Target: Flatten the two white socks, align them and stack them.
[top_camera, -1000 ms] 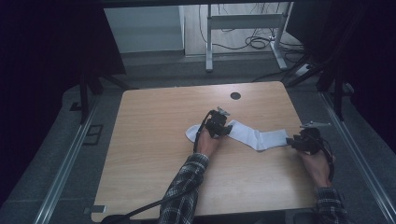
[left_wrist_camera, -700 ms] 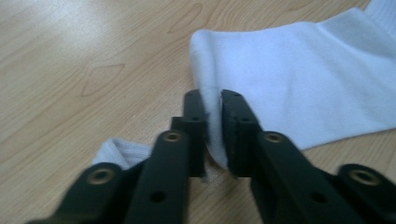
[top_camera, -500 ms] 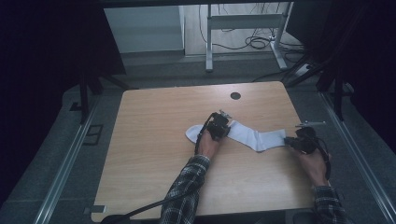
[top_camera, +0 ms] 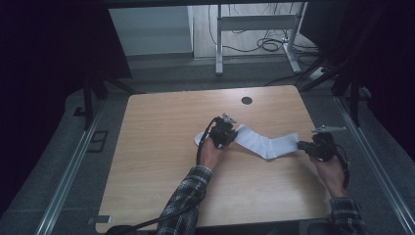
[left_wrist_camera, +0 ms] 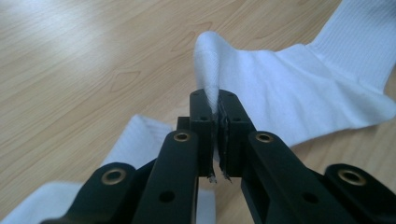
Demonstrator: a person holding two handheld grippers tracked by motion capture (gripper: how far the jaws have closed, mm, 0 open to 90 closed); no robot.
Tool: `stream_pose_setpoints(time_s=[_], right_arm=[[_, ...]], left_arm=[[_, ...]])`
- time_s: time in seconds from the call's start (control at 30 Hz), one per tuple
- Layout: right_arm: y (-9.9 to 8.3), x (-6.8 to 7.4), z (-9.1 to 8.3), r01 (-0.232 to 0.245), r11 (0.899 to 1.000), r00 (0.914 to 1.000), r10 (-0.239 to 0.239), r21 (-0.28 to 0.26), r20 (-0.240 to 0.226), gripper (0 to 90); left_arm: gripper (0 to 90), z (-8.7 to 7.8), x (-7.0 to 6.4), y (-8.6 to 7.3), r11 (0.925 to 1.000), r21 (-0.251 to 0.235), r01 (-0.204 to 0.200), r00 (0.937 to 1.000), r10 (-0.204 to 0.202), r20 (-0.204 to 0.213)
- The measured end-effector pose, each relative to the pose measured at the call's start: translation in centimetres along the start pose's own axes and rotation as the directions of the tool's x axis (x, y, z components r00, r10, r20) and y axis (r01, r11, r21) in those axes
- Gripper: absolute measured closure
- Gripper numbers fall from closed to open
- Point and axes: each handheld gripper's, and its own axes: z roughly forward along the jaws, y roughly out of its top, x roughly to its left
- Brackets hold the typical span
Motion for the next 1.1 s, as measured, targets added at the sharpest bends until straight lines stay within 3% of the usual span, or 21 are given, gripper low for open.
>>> stream_pose_setpoints(time_s=[0.3,0.57,0.8,0.93,1.0,1.1], right_arm=[[0.6,1.9,-0.7,0.051,0.998,0.998,-0.052,-0.027,-0.036,82.0],[1.3,4.7,-0.8,0.106,0.994,0.9903,-0.109,-0.035,-0.087,81.9],[1.7,7.3,-0.5,0.155,0.987,0.9768,-0.16,-0.042,-0.143,81.8],[1.9,8.9,-0.2,0.183,0.982,0.9665,-0.187,-0.041,-0.175,81.8],[1.9,10.2,0.1,0.211,0.977,0.957,-0.214,-0.039,-0.196,81.8],[1.9,11.0,0.4,0.229,0.973,0.9509,-0.231,-0.033,-0.206,81.7]], left_arm=[[85.8,-4.4,0.3,-1.8,0.9993,-0.038,0.002,1.0,-0.002,0.0],[85.7,-8.4,0.5,-4.1,0.9977,-0.067,0.01,0.9998,-0.012,-0.019],[85.8,-11.3,1.1,-7.3,0.9952,-0.088,0.044,0.998,-0.047,-0.041],[85.7,-12.8,1.3,-9.3,0.993,-0.095,0.07,0.9959,-0.075,-0.051],[85.7,-13.5,1.3,-10.3,0.9917,-0.099,0.083,0.9946,-0.089,-0.055],[85.7,-14.4,1.4,-11.7,0.9903,-0.101,0.095,0.9927,-0.102,-0.064]])
